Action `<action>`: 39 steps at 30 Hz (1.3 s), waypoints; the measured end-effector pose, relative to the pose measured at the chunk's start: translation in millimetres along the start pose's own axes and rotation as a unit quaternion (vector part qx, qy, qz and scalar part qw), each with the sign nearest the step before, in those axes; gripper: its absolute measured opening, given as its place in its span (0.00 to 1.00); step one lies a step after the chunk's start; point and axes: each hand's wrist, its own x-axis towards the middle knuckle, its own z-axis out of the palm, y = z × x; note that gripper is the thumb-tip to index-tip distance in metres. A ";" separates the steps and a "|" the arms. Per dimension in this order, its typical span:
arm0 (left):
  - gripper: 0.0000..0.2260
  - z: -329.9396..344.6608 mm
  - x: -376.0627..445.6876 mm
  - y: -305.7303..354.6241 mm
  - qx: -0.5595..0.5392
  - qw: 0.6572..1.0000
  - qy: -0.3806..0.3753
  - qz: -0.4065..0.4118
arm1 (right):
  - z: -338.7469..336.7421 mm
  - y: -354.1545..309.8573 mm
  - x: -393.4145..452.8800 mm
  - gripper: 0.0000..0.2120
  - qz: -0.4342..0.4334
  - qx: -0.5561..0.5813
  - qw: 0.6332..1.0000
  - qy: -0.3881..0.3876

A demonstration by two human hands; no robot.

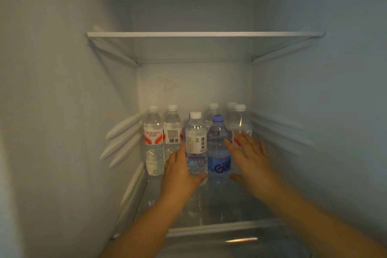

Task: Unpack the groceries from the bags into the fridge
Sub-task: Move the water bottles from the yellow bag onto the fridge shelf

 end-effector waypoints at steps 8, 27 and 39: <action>0.33 -31.9 -49.2 28.6 0.112 0.976 -0.018 0.185 | -69.2 -16.4 -42.5 0.45 0.077 0.041 0.996 0.009; 0.27 -26.2 -290.9 83.5 -0.023 0.909 -0.277 0.311 | -237.4 -141.8 -319.1 0.33 0.313 -0.064 0.943 -0.096; 0.27 13.5 -489.1 192.3 -0.056 0.797 -0.454 0.395 | -365.4 -177.8 -550.2 0.35 0.525 -0.115 0.826 -0.171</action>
